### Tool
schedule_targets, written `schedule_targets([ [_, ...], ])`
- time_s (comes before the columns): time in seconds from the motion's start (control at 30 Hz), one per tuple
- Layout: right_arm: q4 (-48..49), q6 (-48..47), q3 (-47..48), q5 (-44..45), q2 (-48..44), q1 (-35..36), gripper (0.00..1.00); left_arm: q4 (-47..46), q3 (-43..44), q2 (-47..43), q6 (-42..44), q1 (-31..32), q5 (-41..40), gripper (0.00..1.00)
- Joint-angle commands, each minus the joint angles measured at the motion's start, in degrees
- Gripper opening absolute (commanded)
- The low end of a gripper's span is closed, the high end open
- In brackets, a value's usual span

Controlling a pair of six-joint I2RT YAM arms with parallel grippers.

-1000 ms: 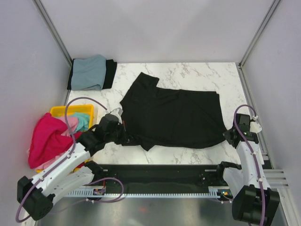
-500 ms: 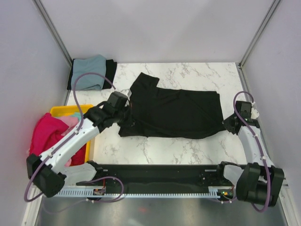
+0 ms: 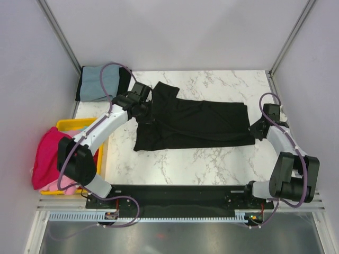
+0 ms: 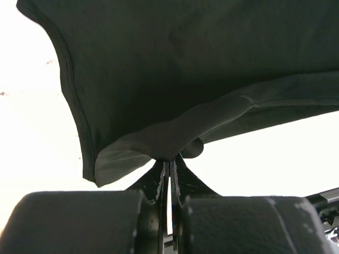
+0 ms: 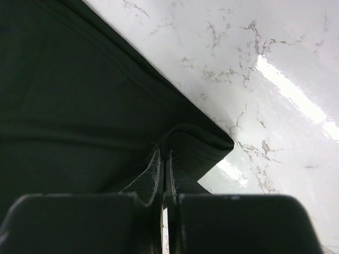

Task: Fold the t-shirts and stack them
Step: Fold the tshirt

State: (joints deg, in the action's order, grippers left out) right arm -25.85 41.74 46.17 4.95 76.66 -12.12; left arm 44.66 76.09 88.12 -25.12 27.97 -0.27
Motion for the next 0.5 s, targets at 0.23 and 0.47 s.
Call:
schedule_targets([
  [0.23,5.10,0.27,2.25,2.08,8.32,-0.10,0.09,0.60,7.05,10.22,4.38,-2.30,1.94,0.07],
  [0.47,6.34,1.59,8.83,1.56,17.37,-0.10,0.39,2.62,13.80,18.92,4.56,-6.51,2.73,0.23],
])
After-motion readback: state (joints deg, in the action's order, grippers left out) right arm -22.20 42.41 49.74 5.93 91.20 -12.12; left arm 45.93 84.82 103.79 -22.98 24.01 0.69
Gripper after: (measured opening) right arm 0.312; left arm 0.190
